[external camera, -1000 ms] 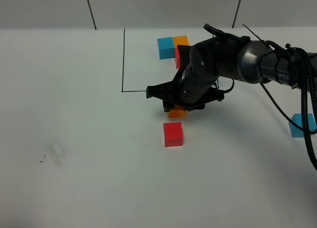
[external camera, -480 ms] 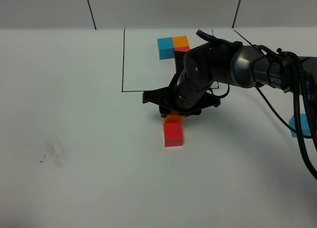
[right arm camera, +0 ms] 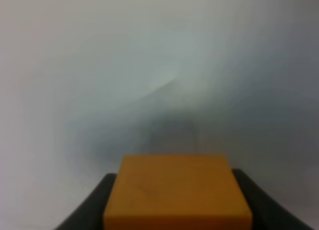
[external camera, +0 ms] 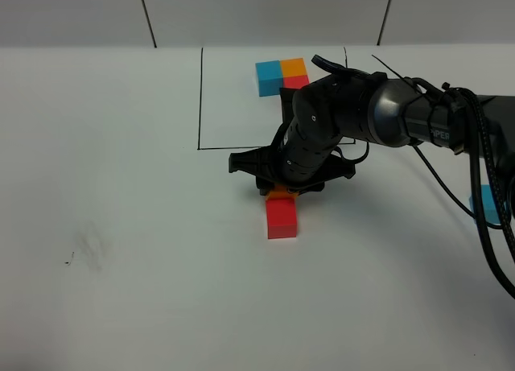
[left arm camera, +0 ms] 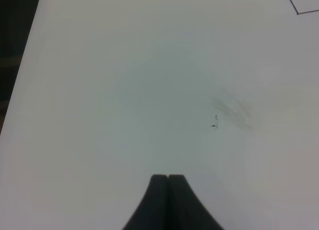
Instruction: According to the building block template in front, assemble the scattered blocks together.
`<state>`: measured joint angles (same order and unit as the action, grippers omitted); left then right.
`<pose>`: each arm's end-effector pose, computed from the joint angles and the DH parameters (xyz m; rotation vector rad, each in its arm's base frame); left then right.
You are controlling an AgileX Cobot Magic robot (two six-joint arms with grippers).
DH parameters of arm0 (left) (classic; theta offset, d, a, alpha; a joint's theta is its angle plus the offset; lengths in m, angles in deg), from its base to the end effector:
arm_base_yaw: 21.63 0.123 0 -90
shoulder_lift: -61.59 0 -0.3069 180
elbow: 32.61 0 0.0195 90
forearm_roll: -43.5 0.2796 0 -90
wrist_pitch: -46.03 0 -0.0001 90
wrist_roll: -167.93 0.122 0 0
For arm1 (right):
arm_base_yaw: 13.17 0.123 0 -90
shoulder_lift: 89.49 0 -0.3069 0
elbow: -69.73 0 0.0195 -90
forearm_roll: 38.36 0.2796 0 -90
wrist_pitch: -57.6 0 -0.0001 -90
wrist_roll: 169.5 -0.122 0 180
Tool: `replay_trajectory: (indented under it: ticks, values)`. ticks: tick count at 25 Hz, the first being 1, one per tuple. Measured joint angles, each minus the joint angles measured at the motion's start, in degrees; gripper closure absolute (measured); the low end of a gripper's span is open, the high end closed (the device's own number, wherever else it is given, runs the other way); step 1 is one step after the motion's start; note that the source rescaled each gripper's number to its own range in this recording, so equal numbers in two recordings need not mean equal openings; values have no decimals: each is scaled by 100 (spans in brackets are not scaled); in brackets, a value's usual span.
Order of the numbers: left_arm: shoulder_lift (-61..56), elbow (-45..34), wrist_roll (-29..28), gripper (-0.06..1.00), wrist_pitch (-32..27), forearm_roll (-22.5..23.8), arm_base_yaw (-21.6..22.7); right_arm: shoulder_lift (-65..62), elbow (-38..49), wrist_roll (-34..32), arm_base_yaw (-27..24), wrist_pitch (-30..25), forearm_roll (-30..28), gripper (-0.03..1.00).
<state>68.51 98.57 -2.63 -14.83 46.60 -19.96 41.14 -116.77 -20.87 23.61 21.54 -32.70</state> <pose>0.0242 0.0065 0.2789 0.1353 2.0344 0.1864 0.3832 0.2953 0.1007 -0.0355 2.8726 0.3667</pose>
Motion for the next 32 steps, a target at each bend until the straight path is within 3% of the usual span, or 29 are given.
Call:
replay_trajectory:
  ticks: [32]
  values:
    - [0,0,0,94,6,0,0,169,-31,-52,112,-260,-134,53]
